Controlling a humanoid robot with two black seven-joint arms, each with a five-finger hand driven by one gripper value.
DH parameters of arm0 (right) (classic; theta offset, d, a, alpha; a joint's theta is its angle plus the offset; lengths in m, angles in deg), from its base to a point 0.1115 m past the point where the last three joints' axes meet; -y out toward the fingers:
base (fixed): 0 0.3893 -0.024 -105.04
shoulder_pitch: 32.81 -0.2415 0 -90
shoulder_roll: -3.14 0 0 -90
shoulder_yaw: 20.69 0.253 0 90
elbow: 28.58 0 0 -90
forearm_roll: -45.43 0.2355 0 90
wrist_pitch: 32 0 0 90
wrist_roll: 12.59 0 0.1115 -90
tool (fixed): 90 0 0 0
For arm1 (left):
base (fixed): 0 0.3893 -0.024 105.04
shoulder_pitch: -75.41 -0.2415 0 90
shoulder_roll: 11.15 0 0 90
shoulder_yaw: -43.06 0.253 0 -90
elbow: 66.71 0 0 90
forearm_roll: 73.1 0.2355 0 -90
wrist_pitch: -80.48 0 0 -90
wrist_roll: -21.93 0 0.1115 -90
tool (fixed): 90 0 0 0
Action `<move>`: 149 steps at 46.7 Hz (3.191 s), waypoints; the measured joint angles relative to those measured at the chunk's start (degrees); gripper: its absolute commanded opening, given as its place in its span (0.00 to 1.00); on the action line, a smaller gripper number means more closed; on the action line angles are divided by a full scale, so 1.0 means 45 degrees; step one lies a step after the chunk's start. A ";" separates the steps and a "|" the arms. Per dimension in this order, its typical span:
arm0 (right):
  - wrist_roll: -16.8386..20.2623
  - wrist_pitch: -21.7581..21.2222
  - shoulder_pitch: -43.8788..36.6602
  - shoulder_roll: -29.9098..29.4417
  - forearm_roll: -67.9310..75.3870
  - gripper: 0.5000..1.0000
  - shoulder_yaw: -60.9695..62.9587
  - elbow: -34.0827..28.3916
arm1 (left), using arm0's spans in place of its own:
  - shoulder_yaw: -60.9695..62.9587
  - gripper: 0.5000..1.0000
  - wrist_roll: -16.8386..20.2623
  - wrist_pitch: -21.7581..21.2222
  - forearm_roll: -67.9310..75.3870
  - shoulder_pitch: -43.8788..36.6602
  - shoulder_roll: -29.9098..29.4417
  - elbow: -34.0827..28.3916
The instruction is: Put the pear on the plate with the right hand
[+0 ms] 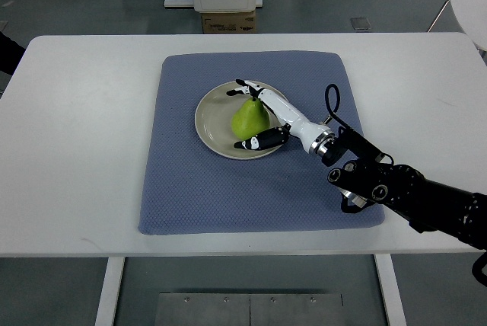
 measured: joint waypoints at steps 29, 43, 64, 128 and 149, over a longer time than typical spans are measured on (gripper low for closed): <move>0.0215 -0.0301 -0.0184 0.0000 0.0037 0.99 0.0075 0.1020 | -0.0006 1.00 0.0000 0.0002 0.0000 0.0000 0.0000 -0.0001; 0.0055 -0.1146 -0.0211 0.0000 0.0108 0.98 0.0088 0.1211 | 0.0005 1.00 0.0000 0.0002 0.0000 0.0000 0.0000 -0.0006; -0.0103 -0.1591 -0.0220 0.0376 0.0096 0.98 0.0079 0.1210 | -0.0005 1.00 0.0001 0.0003 0.0000 0.0000 0.0000 -0.0004; 0.2727 -0.1848 0.0826 0.2504 0.3848 0.99 0.5674 0.1839 | -0.0003 1.00 0.0000 0.0001 0.0000 -0.0001 0.0000 -0.0004; 0.5215 -0.2428 0.1487 0.2463 0.3770 1.00 0.9613 0.1564 | -0.0005 1.00 0.0000 0.0004 0.0000 0.0000 0.0000 -0.0004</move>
